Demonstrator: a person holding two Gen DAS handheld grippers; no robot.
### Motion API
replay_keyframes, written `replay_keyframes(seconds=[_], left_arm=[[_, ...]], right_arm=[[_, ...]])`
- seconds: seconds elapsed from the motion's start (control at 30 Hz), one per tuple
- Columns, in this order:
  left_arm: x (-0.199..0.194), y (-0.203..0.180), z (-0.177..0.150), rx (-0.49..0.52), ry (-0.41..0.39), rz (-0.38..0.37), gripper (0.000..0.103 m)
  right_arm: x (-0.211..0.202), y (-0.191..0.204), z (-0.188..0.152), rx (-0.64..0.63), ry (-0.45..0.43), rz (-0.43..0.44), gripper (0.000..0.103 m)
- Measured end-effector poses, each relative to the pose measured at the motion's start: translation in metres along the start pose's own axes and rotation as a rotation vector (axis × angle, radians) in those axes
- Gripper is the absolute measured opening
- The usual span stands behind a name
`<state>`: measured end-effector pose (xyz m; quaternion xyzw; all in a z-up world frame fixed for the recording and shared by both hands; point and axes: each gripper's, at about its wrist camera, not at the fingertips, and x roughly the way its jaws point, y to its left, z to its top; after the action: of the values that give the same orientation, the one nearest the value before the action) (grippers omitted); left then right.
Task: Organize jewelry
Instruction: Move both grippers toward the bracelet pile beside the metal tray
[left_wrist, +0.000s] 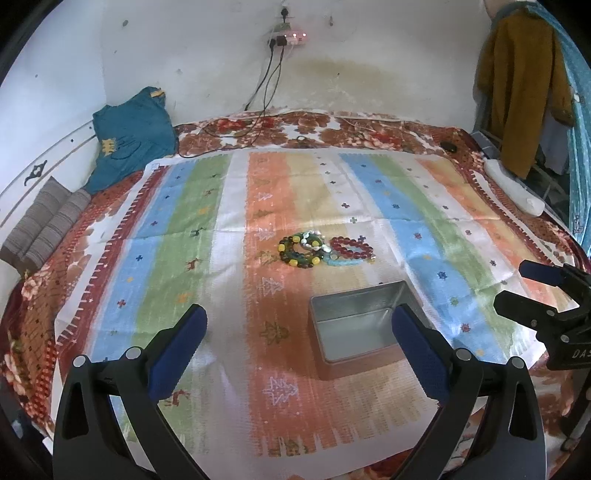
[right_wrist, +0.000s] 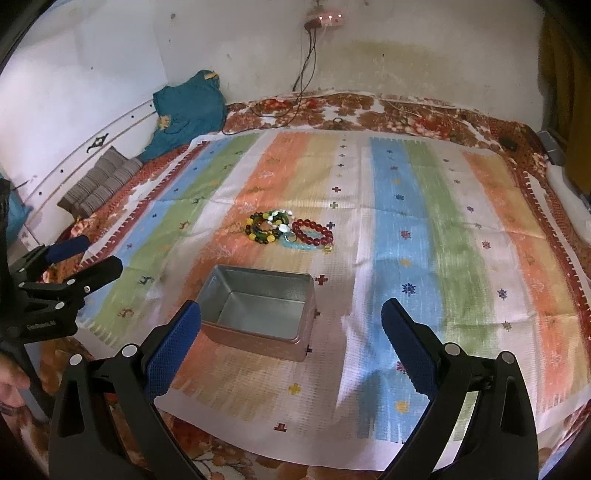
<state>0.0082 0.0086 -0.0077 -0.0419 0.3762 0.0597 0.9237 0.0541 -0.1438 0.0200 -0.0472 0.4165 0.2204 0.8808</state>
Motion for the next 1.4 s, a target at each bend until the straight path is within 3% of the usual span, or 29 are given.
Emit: replay_keyframes(seconds=[0.47,0.63,1.13,1.3,1.4], left_arm=[[0.006,0.010,0.001,-0.006,0.018,-0.011,0.098],[0.009,0.012,0.007,-0.007,0.040,-0.015,0.098],[0.017,0.011,0.018,0.014,0.040,0.072,0.098],[0.019,0.008,0.028,0.044,0.003,0.128,0.098],[0.026,0.008,0.033,0.052,0.019,0.121,0.098]], right_arm=[[0.005,-0.005,0.006,-0.014,0.004,-0.060,0.099],[0.008,-0.002,0.005,-0.025,0.016,-0.041,0.099],[0.016,-0.002,0.015,-0.054,0.009,-0.099,0.099],[0.022,-0.005,0.018,-0.043,0.027,-0.107,0.099],[0.025,-0.009,0.022,-0.026,0.028,-0.112,0.099]])
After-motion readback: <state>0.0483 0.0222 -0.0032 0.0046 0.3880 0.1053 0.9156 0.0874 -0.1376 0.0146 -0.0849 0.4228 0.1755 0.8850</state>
